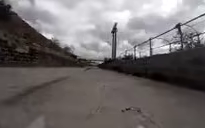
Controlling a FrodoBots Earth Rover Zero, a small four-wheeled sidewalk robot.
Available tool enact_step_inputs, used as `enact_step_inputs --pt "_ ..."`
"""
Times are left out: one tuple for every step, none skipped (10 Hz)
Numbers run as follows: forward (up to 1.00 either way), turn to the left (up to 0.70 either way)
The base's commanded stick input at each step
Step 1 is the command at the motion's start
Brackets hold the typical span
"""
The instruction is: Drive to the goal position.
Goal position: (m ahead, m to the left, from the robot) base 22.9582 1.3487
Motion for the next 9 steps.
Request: enact_step_inputs --pt "1.0 0.0" --pt "1.0 0.0" --pt "1.0 0.0" --pt "1.0 0.0" --pt "1.0 0.0" --pt "1.0 0.0" --pt "1.0 0.0" --pt "1.0 0.0" --pt "1.0 0.0"
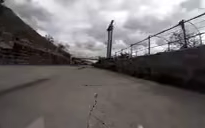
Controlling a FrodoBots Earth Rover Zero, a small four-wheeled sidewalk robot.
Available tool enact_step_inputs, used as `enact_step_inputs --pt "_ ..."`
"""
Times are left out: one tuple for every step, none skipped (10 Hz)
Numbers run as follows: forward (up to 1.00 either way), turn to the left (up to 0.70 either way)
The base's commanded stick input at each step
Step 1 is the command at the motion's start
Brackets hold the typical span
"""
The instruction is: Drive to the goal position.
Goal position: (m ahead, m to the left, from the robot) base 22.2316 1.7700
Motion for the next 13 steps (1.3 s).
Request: enact_step_inputs --pt "1.0 0.0" --pt "1.0 0.0" --pt "1.0 0.3" --pt "1.0 0.15" --pt "1.0 0.0" --pt "1.0 0.0" --pt "1.0 0.0" --pt "1.0 0.0" --pt "1.0 0.0" --pt "1.0 0.0" --pt "1.0 0.0" --pt "1.0 0.0" --pt "1.0 0.0"
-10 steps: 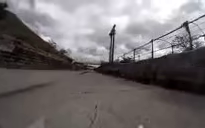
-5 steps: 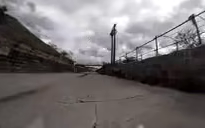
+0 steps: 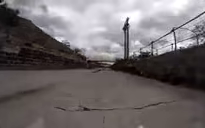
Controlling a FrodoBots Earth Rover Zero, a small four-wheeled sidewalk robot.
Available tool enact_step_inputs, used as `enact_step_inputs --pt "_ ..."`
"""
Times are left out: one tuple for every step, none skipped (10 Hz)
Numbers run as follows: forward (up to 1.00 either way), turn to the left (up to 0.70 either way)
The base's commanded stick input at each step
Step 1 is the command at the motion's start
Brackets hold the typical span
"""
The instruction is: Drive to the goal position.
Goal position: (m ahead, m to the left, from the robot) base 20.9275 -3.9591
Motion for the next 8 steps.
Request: enact_step_inputs --pt "1.0 0.0" --pt "1.0 0.0" --pt "1.0 0.0" --pt "1.0 0.0" --pt "1.0 0.0" --pt "1.0 0.0" --pt "1.0 0.0" --pt "1.0 0.0"
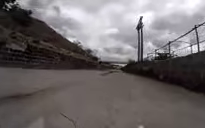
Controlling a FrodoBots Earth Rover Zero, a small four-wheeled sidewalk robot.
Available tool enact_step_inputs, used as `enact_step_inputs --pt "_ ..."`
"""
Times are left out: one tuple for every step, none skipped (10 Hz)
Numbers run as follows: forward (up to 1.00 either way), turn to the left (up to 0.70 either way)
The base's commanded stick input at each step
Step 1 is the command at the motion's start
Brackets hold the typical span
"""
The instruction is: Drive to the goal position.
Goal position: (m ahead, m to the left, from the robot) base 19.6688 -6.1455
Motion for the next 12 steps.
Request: enact_step_inputs --pt "1.0 0.0" --pt "1.0 0.0" --pt "1.0 0.0" --pt "1.0 0.0" --pt "1.0 0.0" --pt "1.0 0.0" --pt "1.0 0.0" --pt "1.0 0.0" --pt "1.0 0.0" --pt "1.0 0.0" --pt "1.0 0.0" --pt "1.0 0.0"
